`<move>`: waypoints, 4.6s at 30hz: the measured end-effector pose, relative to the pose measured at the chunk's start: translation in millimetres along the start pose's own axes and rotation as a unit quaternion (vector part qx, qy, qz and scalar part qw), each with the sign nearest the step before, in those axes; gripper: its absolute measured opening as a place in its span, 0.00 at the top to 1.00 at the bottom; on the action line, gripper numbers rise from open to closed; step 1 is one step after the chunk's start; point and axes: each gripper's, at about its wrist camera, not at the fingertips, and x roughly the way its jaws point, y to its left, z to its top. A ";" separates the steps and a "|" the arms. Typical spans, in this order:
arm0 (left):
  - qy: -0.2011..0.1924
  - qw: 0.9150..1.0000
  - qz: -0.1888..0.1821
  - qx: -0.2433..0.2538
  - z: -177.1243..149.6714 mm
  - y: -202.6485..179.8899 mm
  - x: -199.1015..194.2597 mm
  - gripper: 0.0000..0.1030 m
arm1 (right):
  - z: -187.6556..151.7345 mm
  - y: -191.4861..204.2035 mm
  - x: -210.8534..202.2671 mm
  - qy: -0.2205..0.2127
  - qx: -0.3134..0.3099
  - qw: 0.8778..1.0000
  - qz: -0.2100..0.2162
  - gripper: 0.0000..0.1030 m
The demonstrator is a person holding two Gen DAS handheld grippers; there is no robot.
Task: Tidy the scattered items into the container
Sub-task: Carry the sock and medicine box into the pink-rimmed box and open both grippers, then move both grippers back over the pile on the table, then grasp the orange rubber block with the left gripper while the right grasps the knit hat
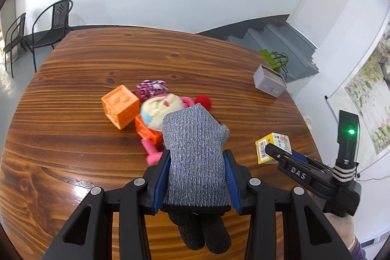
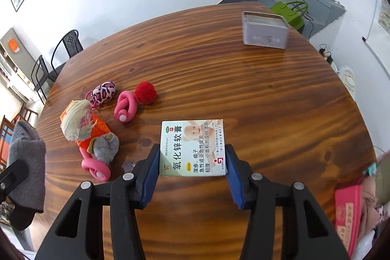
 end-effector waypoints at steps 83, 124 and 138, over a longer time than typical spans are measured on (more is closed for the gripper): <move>0.075 0.982 -0.091 0.150 -85.2 -277.9 52.8 0.34 | -110.8 -281.3 -190.5 -0.097 0.171 0.979 -0.053 0.38; 0.014 0.996 0.092 -0.011 21.9 132.5 48.4 0.34 | -37.8 36.7 -41.8 0.009 -0.021 0.998 0.063 0.38; 0.060 0.992 0.047 0.096 51.5 152.1 121.3 0.34 | -27.9 79.9 -11.8 0.032 -0.028 0.998 0.047 0.38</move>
